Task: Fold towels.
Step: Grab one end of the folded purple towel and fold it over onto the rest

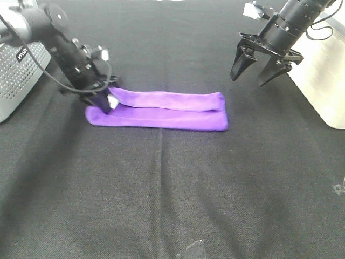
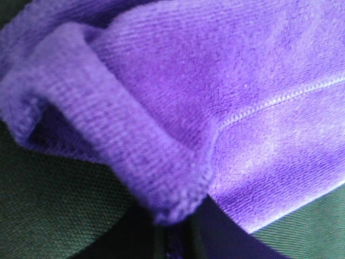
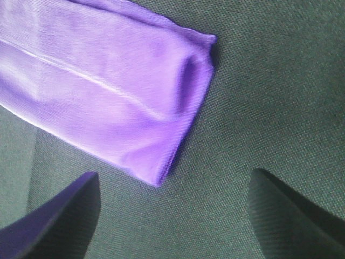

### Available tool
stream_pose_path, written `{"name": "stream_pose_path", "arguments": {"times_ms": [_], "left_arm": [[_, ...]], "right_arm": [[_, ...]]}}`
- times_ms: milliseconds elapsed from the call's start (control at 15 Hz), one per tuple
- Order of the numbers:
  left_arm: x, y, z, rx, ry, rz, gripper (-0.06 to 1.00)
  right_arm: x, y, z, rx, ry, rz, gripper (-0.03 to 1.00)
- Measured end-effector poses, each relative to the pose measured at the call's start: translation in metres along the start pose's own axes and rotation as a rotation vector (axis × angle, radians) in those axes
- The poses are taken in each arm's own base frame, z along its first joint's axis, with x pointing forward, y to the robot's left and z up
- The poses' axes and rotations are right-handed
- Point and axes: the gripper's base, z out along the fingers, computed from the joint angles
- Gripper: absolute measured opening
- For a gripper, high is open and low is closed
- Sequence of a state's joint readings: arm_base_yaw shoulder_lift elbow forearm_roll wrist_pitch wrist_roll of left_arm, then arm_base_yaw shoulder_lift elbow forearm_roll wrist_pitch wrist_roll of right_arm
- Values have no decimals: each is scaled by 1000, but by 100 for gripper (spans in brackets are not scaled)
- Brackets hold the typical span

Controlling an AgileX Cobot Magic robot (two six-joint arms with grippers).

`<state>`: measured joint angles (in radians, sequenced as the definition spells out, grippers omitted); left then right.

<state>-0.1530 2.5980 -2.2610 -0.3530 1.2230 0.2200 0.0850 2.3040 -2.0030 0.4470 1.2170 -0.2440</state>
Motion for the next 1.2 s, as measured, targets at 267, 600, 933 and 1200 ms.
{"name": "stream_pose_path", "arguments": {"times_ms": [267, 600, 933, 1200], "left_arm": [[-4, 2, -48, -74, -79, 39, 4], [-7, -60, -48, 34, -100, 177, 4], [-1, -113, -16, 112, -44, 252, 4], [-1, -132, 3, 168, -66, 236, 4]], "right_arm": [[0, 0, 0, 0, 0, 1, 73], [0, 6, -17, 25, -30, -23, 73], [0, 19, -51, 46, -95, -56, 73], [1, 23, -60, 48, -115, -65, 73]]}}
